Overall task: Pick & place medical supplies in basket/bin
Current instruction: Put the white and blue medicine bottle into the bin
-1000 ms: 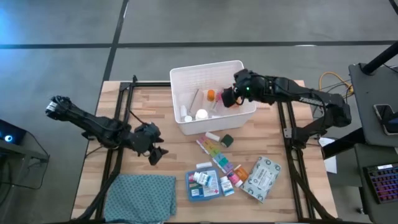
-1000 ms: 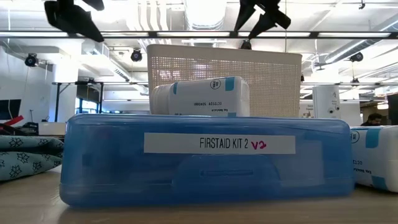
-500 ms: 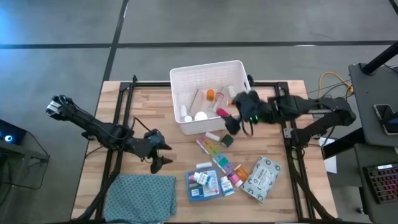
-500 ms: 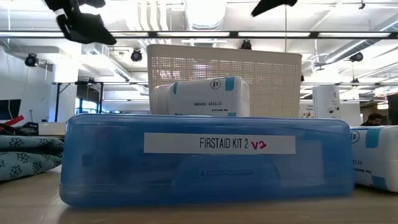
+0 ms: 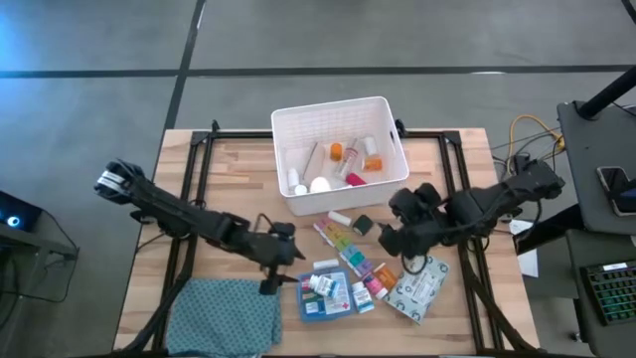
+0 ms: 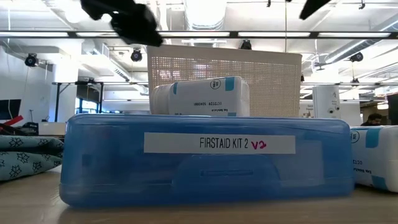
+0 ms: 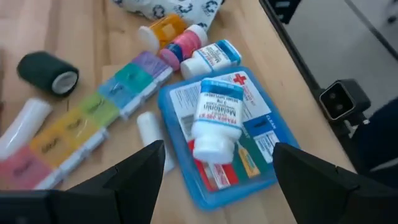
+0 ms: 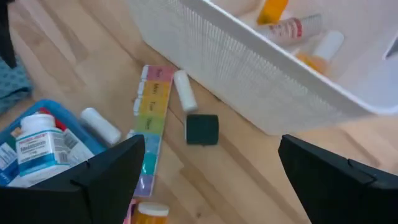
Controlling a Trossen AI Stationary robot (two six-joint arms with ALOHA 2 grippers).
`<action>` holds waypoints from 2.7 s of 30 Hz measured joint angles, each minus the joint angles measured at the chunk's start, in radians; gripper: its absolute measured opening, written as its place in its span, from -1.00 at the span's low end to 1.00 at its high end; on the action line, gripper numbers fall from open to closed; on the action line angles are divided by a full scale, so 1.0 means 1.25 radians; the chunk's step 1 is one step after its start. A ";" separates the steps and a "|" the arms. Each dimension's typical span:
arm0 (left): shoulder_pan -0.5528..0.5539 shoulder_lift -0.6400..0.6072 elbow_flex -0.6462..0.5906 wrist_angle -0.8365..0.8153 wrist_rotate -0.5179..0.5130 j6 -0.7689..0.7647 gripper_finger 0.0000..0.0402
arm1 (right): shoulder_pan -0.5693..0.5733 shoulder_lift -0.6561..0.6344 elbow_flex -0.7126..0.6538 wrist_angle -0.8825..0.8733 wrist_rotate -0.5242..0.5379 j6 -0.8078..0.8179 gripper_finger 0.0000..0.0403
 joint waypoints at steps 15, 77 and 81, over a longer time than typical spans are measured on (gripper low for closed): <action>0.007 0.277 0.215 -0.008 0.079 0.046 0.38 | 0.180 -0.002 -0.039 -0.118 0.006 0.228 0.78; 0.501 0.299 0.898 -0.626 -0.283 0.231 0.25 | 0.264 -0.003 -0.269 0.243 -0.106 0.447 0.78; 0.594 0.301 0.878 -0.636 -0.218 0.133 0.26 | 0.263 0.006 -0.312 0.394 -0.106 0.440 0.78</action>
